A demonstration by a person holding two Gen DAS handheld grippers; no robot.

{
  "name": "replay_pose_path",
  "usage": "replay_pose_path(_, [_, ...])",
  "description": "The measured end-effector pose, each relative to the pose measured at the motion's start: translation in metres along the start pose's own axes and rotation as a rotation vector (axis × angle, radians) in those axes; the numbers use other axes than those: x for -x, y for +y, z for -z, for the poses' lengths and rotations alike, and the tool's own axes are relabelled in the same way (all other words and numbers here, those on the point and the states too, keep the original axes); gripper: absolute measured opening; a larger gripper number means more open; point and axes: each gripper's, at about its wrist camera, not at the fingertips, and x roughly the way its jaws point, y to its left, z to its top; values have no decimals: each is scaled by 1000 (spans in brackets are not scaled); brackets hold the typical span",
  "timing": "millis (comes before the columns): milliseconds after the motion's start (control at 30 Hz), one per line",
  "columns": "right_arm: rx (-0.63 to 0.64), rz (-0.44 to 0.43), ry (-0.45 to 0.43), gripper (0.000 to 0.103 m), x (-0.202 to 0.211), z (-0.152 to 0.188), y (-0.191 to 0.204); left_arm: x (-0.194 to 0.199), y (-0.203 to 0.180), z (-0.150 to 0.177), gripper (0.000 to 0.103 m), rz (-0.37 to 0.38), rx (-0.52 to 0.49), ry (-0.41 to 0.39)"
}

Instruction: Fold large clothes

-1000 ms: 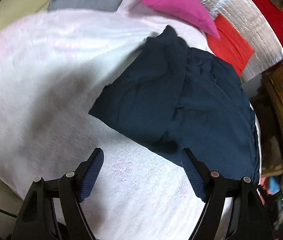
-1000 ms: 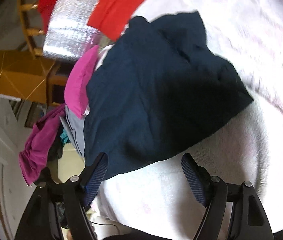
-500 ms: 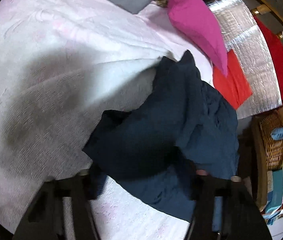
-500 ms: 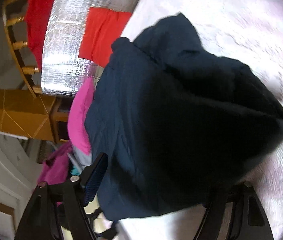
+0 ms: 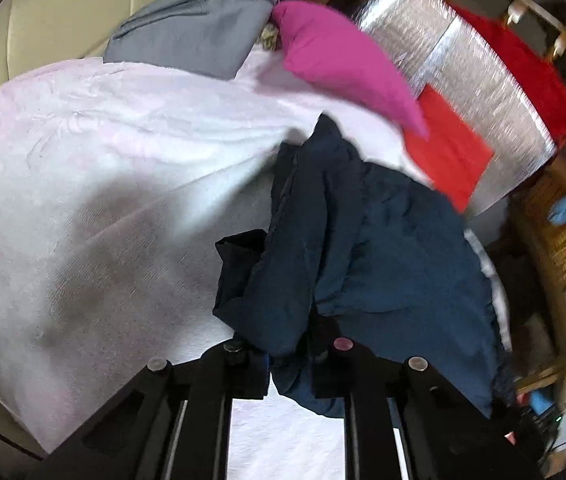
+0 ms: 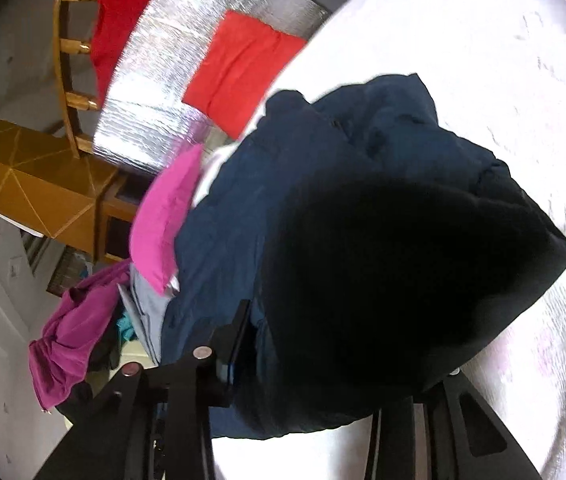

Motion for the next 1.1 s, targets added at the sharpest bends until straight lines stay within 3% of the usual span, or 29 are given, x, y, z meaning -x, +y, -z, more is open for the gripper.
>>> replay_pose_path(33, [-17, 19, 20, 46, -5, 0, -4, -6, 0, 1, 32, -31, -1, 19])
replay_pose_path(133, [-57, 32, 38, 59, -8, 0, -9, -11, 0, 0, 50, -102, -1, 30])
replay_pose_path(233, [-26, 62, 65, 74, 0, 4, -3, 5, -10, 0, 63, -203, -77, -16])
replay_pose_path(300, [21, 91, 58, 77, 11, 12, 5, 25, -19, 3, 66, -268, -136, -81])
replay_pose_path(433, [199, 194, 24, 77, 38, 39, 30, 77, -34, 16, 84, -317, -228, -228])
replay_pose_path(567, [444, 276, -28, 78, 64, 77, 70, 130, -62, 33, 85, -420, -396, -359])
replay_pose_path(667, [591, 320, -63, 81, 85, 102, 97, 167, -80, 41, 91, -481, -446, -446])
replay_pose_path(867, [740, 357, -167, 84, 149, 130, 140, 254, -97, 63, 98, -390, -453, -564])
replay_pose_path(1100, [842, 395, -282, 88, 227, 158, 184, 320, -117, 89, 100, -285, -469, -621])
